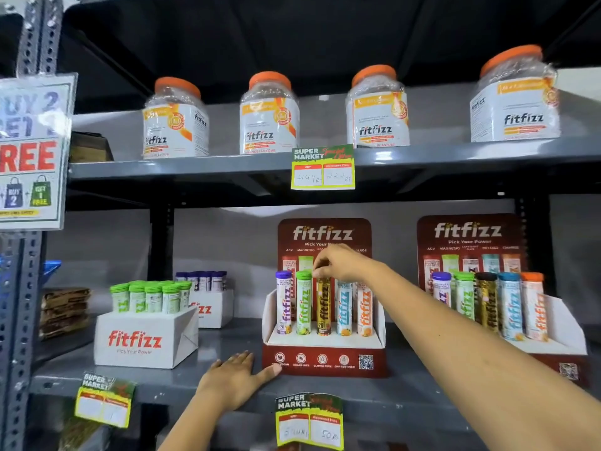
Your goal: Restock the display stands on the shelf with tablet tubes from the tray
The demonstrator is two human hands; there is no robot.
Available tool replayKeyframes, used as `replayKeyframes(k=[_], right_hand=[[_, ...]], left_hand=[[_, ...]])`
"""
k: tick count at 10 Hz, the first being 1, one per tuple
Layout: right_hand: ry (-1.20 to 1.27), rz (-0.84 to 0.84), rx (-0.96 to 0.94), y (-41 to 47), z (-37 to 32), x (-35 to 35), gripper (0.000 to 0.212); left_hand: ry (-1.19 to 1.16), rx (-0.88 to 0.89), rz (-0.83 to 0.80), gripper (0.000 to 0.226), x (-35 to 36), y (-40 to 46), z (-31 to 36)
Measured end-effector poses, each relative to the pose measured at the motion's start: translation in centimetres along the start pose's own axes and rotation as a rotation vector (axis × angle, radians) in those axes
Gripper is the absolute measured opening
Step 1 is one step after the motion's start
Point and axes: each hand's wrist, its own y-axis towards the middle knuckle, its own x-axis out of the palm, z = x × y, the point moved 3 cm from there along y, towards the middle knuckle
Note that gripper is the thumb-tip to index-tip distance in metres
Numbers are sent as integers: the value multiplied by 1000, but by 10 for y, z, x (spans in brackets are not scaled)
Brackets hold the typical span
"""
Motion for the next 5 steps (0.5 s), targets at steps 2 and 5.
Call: replayKeyframes(k=[2,5], right_hand=[[-36,8,28,0,7,7,29],[-53,40,66,0,8,8,39]], left_hand=[[1,4,0,99,1,0,0],[-86,3,36,98,-3,-4,1]])
